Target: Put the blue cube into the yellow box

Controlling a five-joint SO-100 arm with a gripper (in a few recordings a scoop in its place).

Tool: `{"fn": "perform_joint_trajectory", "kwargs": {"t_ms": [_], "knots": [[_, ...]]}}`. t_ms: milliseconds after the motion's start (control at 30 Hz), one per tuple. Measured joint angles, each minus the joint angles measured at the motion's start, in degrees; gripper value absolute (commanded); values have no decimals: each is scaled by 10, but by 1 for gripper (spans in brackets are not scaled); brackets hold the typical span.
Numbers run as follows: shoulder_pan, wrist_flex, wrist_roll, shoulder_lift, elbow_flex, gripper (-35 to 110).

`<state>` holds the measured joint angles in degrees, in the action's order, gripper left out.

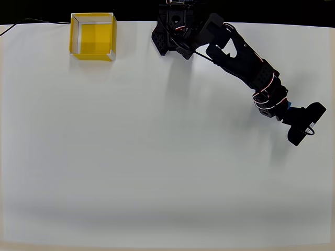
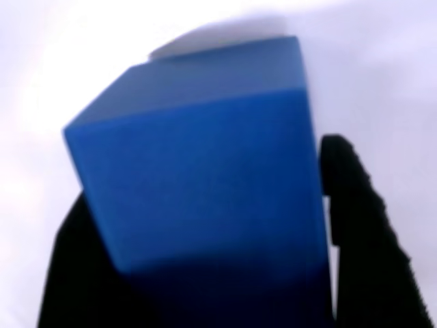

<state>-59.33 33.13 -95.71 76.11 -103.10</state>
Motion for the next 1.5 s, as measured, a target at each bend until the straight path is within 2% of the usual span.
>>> {"fn": "perform_joint_trajectory", "kwargs": {"t_ms": [333, 700, 900, 1167, 1500], "knots": [[184, 76, -24, 29, 118, 13], [463, 147, -40, 37, 233, 13], [596, 162, -40, 44, 235, 13], [802, 168, -54, 141, 229, 13], [1015, 168, -69, 308, 84, 13]]}}
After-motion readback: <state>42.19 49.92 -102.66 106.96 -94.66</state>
